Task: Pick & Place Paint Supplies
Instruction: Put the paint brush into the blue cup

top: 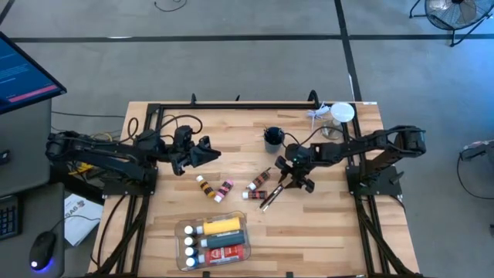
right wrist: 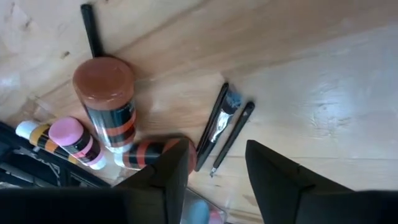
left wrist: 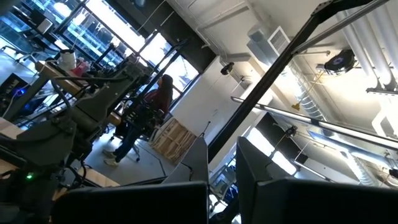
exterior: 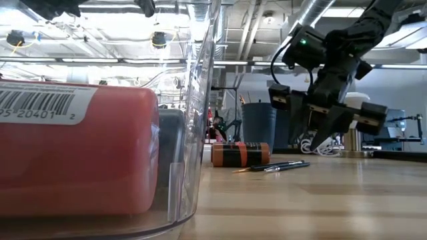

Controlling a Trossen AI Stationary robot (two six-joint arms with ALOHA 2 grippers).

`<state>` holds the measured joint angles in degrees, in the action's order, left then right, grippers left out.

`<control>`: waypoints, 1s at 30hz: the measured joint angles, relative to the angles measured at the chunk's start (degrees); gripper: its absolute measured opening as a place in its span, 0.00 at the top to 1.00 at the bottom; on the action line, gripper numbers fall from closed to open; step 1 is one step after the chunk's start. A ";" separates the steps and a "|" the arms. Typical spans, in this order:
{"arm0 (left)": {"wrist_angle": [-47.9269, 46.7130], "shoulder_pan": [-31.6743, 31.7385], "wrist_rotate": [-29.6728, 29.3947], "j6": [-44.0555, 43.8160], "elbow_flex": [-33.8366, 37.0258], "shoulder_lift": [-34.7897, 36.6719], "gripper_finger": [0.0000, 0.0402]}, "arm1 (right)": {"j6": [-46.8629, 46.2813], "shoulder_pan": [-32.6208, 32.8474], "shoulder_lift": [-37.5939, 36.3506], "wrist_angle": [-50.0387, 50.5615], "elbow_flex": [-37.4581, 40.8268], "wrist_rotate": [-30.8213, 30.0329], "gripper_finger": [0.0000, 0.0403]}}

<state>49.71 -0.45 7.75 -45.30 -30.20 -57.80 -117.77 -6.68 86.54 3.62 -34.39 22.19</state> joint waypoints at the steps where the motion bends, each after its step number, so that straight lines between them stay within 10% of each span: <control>1: 0.00 0.00 0.00 0.00 0.00 0.00 1.00 | -0.57 0.52 0.00 -0.01 0.00 -0.07 0.63; 30: -0.26 -0.73 -0.42 -0.15 -0.02 0.00 1.00 | -4.05 4.41 4.70 -8.59 -0.90 -2.92 0.59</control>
<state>49.45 -1.18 7.33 -45.45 -30.22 -57.80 -121.82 -2.27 91.24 -4.97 -35.29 19.27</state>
